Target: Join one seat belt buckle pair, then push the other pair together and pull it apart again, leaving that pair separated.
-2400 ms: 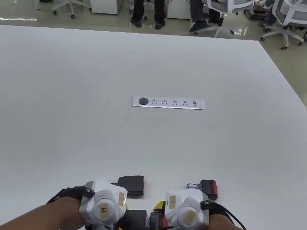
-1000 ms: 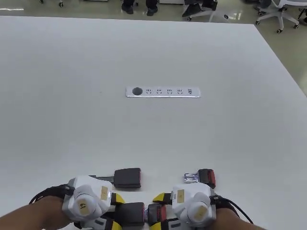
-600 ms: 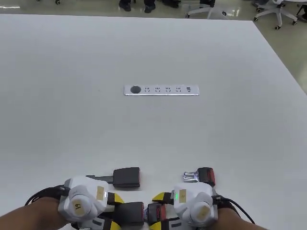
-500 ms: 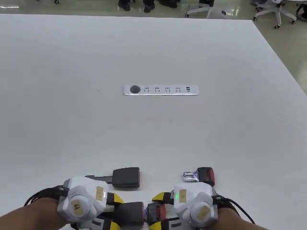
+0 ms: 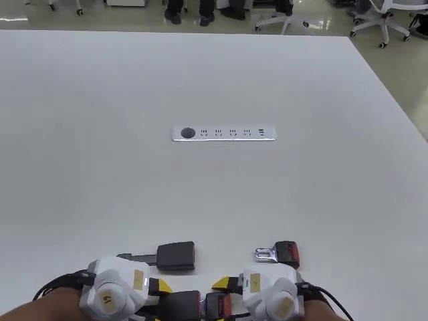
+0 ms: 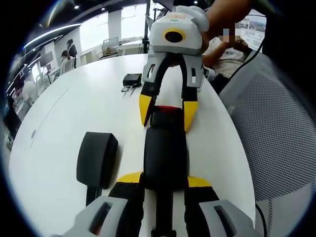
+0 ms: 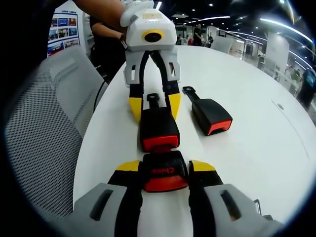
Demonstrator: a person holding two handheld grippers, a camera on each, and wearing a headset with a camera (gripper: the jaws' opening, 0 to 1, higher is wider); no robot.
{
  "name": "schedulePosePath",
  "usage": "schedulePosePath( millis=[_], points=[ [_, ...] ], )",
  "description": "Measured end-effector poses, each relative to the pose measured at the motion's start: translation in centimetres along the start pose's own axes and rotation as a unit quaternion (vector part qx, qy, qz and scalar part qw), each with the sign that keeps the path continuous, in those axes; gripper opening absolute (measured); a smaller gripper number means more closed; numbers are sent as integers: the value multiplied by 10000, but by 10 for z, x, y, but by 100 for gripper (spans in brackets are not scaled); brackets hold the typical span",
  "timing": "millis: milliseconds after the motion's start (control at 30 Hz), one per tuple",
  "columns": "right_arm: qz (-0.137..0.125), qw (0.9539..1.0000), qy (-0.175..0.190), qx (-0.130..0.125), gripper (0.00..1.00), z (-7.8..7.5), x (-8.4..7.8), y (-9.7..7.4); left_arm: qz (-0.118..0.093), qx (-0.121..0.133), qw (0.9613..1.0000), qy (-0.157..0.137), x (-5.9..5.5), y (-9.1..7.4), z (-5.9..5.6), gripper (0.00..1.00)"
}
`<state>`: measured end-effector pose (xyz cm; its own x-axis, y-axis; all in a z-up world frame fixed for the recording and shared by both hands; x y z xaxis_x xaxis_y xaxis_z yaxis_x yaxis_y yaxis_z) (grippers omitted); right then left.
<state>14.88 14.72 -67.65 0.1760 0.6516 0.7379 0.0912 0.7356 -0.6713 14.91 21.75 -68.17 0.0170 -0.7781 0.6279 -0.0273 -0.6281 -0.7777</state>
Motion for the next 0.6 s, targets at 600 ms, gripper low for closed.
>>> schedulePosePath(
  millis=[600],
  points=[
    [379, 9989, -222, -173, 37, 1, -2, 3, 489, 79, 9988, 67, 4, 2, 0, 33]
  ],
)
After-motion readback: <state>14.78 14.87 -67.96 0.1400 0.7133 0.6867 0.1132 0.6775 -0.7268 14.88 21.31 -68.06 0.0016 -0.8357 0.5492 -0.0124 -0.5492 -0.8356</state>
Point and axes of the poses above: the centre of the closed fingertips' face, and the gripper's own axes: y roughly forward along the fingers, z roughly to its left, x roughly out of its top, the point moved 1 cm from there along -y, roughly backward along the fingers, and after that the axes turned 3 degrees about y, right-handed, at the moved point
